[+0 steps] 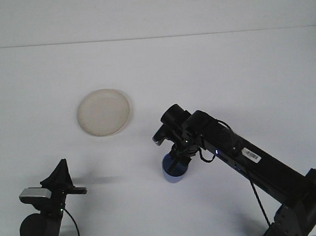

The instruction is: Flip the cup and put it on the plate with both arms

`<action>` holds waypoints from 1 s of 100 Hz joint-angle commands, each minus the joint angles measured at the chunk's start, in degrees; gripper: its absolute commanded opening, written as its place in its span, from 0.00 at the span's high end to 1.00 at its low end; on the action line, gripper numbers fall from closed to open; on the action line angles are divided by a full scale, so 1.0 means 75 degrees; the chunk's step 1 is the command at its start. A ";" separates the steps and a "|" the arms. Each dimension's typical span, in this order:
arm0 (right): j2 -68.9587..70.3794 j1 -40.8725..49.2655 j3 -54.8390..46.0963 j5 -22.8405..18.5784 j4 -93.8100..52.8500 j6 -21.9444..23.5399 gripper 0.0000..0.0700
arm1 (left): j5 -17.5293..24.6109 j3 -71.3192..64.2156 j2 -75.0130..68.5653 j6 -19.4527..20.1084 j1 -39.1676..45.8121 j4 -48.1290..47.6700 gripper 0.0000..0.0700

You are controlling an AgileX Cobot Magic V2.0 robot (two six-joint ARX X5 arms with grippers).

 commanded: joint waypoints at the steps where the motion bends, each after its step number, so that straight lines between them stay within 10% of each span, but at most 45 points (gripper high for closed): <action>1: 0.0251 0.0064 0.0131 0.0000 0.0038 -0.0032 1.00 | -0.0017 -0.0146 -0.0015 -0.0023 0.0000 0.0076 0.98; 31: 0.0323 0.0061 0.0131 -0.0020 0.0015 -0.0032 0.43 | -0.0017 -0.0146 -0.0015 -0.0023 0.0000 0.0076 0.98; 100: -0.1918 -0.2841 0.0554 -0.0058 0.0297 -0.0233 0.42 | -0.0017 -0.0146 -0.0015 -0.0023 0.0000 0.0079 0.98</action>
